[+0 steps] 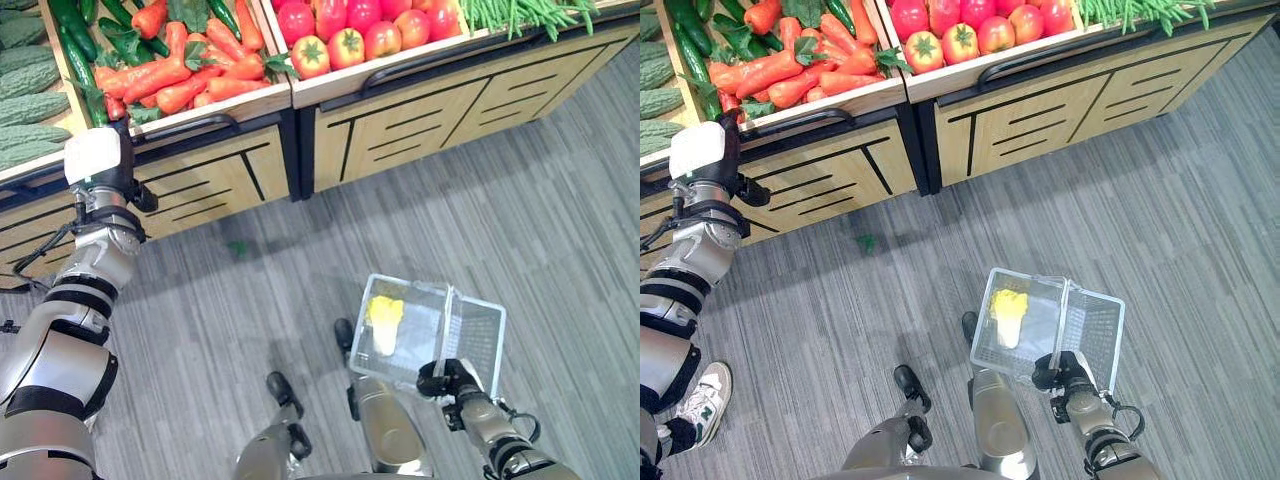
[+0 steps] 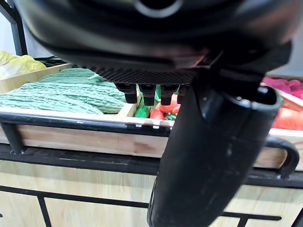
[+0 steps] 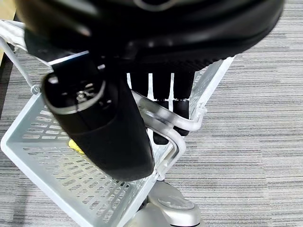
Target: Get the vegetables into the basket
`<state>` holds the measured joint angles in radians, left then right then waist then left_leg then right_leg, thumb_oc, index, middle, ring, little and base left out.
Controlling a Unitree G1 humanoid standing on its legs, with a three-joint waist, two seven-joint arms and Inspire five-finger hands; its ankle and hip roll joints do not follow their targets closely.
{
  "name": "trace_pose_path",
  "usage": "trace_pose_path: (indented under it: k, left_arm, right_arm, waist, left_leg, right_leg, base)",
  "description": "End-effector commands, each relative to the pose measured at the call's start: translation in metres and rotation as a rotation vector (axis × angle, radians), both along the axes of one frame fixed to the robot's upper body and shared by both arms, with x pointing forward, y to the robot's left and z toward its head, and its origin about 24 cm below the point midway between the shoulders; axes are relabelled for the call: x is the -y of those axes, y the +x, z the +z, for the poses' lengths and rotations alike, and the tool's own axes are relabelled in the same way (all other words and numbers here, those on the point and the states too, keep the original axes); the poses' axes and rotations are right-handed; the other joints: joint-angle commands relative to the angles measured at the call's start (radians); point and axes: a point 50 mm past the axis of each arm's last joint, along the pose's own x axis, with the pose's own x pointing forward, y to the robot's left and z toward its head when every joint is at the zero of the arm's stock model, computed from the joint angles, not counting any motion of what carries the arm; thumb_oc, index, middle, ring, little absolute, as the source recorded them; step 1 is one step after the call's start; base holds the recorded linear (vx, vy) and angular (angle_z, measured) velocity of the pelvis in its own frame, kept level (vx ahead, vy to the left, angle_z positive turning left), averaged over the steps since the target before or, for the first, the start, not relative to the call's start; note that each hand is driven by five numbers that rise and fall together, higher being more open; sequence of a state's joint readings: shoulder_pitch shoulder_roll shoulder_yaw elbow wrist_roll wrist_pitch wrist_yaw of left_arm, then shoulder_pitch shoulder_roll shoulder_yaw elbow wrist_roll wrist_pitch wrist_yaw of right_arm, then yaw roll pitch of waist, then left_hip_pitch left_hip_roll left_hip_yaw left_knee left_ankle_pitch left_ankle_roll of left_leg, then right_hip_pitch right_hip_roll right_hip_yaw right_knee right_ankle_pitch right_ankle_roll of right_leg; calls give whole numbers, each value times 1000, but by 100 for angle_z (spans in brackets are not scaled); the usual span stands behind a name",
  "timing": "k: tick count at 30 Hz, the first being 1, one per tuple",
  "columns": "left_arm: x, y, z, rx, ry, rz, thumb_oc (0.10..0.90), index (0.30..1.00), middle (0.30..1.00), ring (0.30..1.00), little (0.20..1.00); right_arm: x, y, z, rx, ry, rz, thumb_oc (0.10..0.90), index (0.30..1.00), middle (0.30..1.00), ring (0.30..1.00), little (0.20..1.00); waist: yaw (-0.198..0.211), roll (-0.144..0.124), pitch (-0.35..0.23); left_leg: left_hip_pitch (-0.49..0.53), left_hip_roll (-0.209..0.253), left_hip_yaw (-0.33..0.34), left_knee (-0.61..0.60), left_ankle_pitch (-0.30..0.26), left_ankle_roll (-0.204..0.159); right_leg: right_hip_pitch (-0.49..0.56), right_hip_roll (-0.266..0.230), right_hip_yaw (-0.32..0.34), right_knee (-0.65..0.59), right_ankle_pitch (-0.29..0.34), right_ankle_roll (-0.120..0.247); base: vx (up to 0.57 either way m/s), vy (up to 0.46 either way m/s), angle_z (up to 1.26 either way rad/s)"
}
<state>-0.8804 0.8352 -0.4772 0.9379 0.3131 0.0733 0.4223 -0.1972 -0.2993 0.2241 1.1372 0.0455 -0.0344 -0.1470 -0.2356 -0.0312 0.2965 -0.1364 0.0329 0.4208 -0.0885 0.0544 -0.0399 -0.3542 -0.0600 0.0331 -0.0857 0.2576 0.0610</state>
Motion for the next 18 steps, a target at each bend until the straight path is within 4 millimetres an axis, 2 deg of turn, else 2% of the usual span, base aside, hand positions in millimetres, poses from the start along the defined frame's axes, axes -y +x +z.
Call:
trace_pose_path:
  k: [1, 18]
  left_arm:
    - [-22, -8, 72, 248, 68, 81, 900, 1000, 1000, 1000, 1000]
    - [-19, -4, 64, 193, 78, 64, 900, 1000, 1000, 1000, 1000]
  right_arm:
    - [16, -45, -17, -170, -97, 30, 400, 300, 300, 300, 300]
    - [14, -37, -14, -148, -117, 91, 400, 300, 300, 300, 300]
  waist:
    - [5, -4, -91]
    - [1, -4, -112]
  left_leg:
    - [-21, 59, -17, 1, 48, -76]
    - [-2, 67, -9, 1, 49, -77]
  right_leg:
    - [37, -101, 15, -2, -24, 181]
    - [50, -94, 17, -2, -30, 173]
  base:
    - [8, 11, -5]
    - [0, -3, -2]
